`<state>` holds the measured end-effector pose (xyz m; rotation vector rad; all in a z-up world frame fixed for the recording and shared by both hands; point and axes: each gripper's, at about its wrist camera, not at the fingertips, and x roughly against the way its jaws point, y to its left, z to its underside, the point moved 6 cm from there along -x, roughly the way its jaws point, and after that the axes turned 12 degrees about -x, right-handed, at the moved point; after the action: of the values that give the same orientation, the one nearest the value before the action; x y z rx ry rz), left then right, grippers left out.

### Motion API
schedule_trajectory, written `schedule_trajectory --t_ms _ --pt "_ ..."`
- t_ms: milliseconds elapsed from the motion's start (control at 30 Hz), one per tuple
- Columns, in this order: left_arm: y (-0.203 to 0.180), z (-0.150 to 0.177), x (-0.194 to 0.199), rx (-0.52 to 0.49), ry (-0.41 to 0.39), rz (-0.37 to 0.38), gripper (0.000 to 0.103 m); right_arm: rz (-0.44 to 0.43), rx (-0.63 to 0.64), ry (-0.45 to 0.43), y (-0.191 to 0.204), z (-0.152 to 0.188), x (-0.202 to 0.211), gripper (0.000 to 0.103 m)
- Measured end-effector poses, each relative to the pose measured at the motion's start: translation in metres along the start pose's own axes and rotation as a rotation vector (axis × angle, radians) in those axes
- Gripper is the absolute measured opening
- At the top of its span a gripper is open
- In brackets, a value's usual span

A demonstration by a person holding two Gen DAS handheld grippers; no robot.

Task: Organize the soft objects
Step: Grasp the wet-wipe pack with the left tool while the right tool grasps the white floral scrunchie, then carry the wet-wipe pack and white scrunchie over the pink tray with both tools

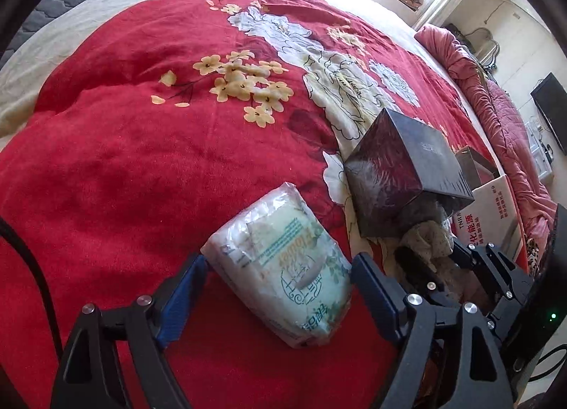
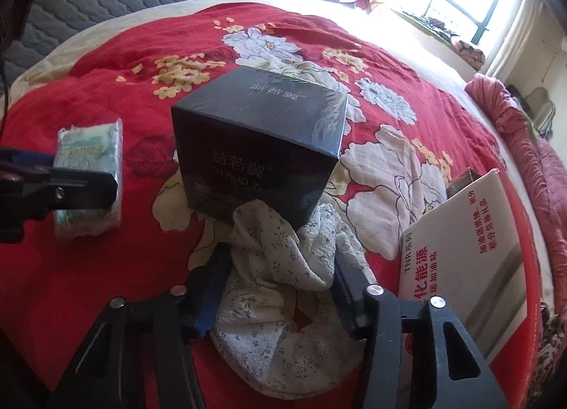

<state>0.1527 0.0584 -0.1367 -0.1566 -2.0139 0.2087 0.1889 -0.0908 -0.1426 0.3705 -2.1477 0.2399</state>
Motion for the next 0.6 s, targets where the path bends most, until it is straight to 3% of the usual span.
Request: schedule_trajectory --t_ms 33,100,167,233,300,333,600 --pt "-0.001 -0.001 -0.003 -0.007 0.003 -0.010 0.085 -0.011 -0.004 -0.006 -0.001 -0.001 0.002 0.033" --pt "-0.004 -0.001 -0.005 -0.024 -0.016 -0.024 0.084 -0.038 -0.033 -0.025 -0.004 -0.002 0.009 0.023" --pt "-0.006 -0.001 -0.005 -0.053 -0.040 -0.046 0.079 -0.077 -0.067 -0.036 -0.009 -0.003 0.018 0.020" --pt "-0.006 0.000 -0.005 -0.087 -0.049 -0.075 0.055 -0.121 -0.103 -0.046 -0.013 -0.003 0.027 0.019" --pt "-0.008 -0.001 0.000 -0.084 -0.066 -0.028 0.032 -0.158 -0.139 -0.061 -0.016 -0.002 0.038 0.019" --pt "-0.008 -0.001 0.003 -0.084 -0.067 -0.024 0.027 -0.185 -0.156 -0.075 -0.017 -0.004 0.045 0.019" --pt "-0.049 -0.004 0.060 -0.197 -0.191 -0.019 0.024 -0.243 -0.191 -0.230 -0.031 -0.020 0.120 0.019"
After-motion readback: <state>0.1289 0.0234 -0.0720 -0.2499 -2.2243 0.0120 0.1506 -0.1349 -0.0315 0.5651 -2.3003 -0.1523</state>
